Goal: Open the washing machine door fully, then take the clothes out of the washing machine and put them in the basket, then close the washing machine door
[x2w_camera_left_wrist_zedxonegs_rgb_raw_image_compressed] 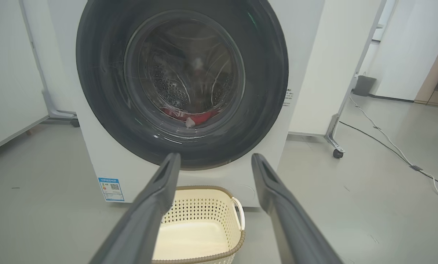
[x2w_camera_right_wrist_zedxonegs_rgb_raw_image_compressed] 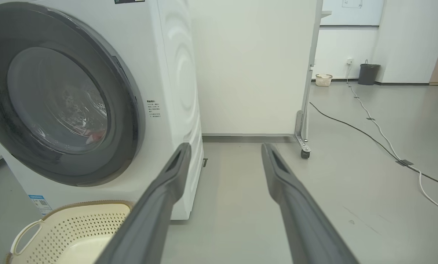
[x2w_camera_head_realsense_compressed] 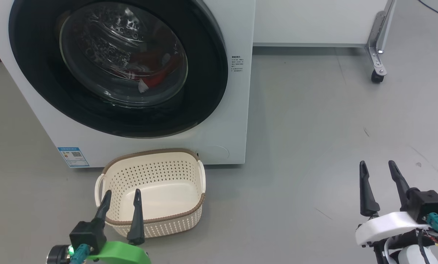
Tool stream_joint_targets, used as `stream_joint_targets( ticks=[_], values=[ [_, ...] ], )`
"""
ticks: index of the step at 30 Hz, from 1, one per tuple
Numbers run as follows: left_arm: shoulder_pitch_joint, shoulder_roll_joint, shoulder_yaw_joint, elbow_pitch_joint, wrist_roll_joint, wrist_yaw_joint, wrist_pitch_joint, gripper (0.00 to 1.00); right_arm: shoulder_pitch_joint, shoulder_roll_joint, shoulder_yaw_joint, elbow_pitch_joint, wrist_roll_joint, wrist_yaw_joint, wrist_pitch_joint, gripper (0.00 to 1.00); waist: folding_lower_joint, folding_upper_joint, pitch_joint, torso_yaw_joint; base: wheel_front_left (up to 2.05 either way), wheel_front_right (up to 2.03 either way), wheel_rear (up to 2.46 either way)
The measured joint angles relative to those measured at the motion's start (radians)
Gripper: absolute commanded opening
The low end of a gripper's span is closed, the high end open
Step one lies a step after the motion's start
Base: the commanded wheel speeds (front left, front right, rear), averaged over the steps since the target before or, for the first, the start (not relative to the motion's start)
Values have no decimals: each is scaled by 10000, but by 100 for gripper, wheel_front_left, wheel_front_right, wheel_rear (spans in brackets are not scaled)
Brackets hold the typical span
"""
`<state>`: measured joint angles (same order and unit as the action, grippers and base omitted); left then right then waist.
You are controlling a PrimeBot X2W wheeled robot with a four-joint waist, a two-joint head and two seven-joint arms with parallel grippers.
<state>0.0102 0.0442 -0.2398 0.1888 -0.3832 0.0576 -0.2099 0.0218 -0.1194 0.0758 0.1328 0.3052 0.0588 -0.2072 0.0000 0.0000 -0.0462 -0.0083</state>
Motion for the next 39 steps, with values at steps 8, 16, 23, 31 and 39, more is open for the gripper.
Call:
stream_joint_targets(
  ticks=[8, 16, 23, 31, 39],
  values=[
    [-1, 0, -384, 75, 1342, 347, -238, 100, 88, -29, 311, 297, -1396, -186, -236, 100, 0, 0, -47, 3, 0, 0, 0],
    [2, 2, -420, 320, 1384, 514, -395, 100, 91, 4, 403, 458, -1969, -272, -362, 100, 0, 0, -65, 9, 0, 0, 0],
    [1, 2, -520, 579, 1287, 520, -395, 100, 83, 29, 389, 616, -1962, -278, -362, 100, 0, 0, -52, -9, 0, 0, 0],
    [-12, 2, -554, 667, 1200, 533, -395, 100, 71, 84, 355, 742, -1906, -311, -362, 100, 0, 0, -49, -19, 0, 0, 0],
    [-20, 2, -598, 779, 1198, 564, -395, 100, 64, 107, 336, 836, -1852, -311, -362, 100, 0, 0, -70, 5, 0, 0, 0]
  ],
)
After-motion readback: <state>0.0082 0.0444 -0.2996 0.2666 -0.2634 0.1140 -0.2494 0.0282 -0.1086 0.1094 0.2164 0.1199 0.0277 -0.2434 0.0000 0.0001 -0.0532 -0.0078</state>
